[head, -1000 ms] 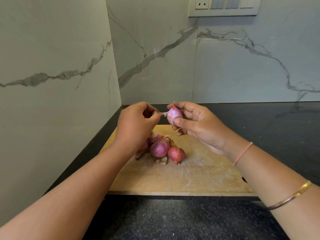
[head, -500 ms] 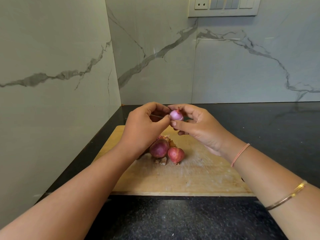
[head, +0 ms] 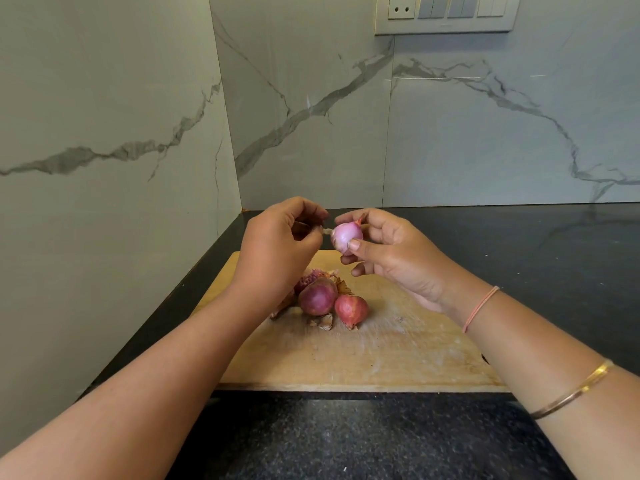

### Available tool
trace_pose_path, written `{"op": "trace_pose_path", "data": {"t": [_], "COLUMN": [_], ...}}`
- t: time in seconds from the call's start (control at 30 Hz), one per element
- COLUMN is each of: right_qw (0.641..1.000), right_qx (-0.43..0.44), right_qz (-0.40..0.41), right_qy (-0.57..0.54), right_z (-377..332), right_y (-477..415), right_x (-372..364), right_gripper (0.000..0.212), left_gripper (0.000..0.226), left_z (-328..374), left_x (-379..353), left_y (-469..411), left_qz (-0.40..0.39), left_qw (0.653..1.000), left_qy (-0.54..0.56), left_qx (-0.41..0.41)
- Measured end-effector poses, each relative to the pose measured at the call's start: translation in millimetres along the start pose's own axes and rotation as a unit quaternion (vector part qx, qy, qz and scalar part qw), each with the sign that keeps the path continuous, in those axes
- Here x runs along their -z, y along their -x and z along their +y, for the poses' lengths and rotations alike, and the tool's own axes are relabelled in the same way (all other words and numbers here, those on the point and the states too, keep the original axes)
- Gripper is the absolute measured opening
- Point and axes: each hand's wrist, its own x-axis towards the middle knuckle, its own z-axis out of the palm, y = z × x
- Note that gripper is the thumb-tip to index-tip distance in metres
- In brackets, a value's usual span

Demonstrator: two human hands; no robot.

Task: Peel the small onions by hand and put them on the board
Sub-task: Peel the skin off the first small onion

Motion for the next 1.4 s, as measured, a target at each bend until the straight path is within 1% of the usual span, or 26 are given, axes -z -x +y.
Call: {"op": "trace_pose_path", "data": {"t": [0.1,0.2,0.33,0.4,0.53,0.6,0.67,0.77,0.83,0.93,0.97,1.07,1.17,1.23,1.3,1.4], "right_qw": [0.999,0.995,0.999,0.999,0.996,0.994,0.992,0.991,0.993,0.993,0.993,0.994,0.995,0.995,0.995,0.997], "right_qx": [-0.018,-0.032,-0.020,-0.018,-0.024,-0.024,-0.024,-0.029,-0.029,-0.025,-0.023,-0.013,-0.008,-0.004,-0.004,-0.009], "right_qz": [-0.023,-0.023,0.016,0.021,-0.010,-0.028,-0.031,-0.011,0.003,0.018,0.022,0.034,0.046,0.051,0.052,0.049], "right_qy": [-0.046,-0.087,-0.043,-0.042,-0.090,-0.106,-0.118,-0.128,-0.118,-0.116,-0.117,-0.101,-0.091,-0.087,-0.080,-0.066], "right_z": [-1,-1,2,2,-1,-3,-4,-3,-2,-1,-1,0,0,-1,-1,0], "right_y": [1,0,-1,-1,-1,0,0,1,1,0,-1,-1,-1,-1,-1,-1], "right_x": [1,1,0,1,3,4,3,2,1,2,3,4,4,4,3,3], "right_gripper": [0.026,0.023,0.020,0.018,0.018,0.021,0.024,0.024,0.023,0.024,0.024,0.028,0.031,0.031,0.028,0.022], "left_gripper": [0.017,0.016,0.017,0.017,0.016,0.017,0.019,0.015,0.013,0.022,0.021,0.016,0.011,0.011,0.014,0.019], "left_z": [-1,-1,-1,-1,-5,-8,-11,-10,-6,2,4,6,4,3,3,2], "left_x": [1,1,0,0,2,4,6,6,4,3,3,2,1,1,1,0], "left_y": [0,0,-1,-1,-3,-5,-7,-7,-3,2,2,1,-2,-2,-2,-3], "left_qz": [0.003,0.004,-0.006,-0.010,0.001,0.011,0.015,0.002,-0.018,-0.054,-0.067,-0.097,-0.100,-0.096,-0.094,-0.093], "left_qw": [1.000,0.999,0.999,0.999,0.998,0.999,0.999,0.999,1.000,0.998,0.997,0.987,0.968,0.961,0.969,0.984], "left_qy": [-0.012,-0.021,-0.022,-0.026,-0.046,-0.047,-0.039,-0.026,-0.009,0.029,0.042,0.112,0.201,0.230,0.207,0.142], "left_qx": [-0.014,-0.024,-0.031,-0.036,-0.038,-0.017,0.010,0.021,0.016,0.007,0.010,0.056,0.110,0.120,0.096,0.061]}}
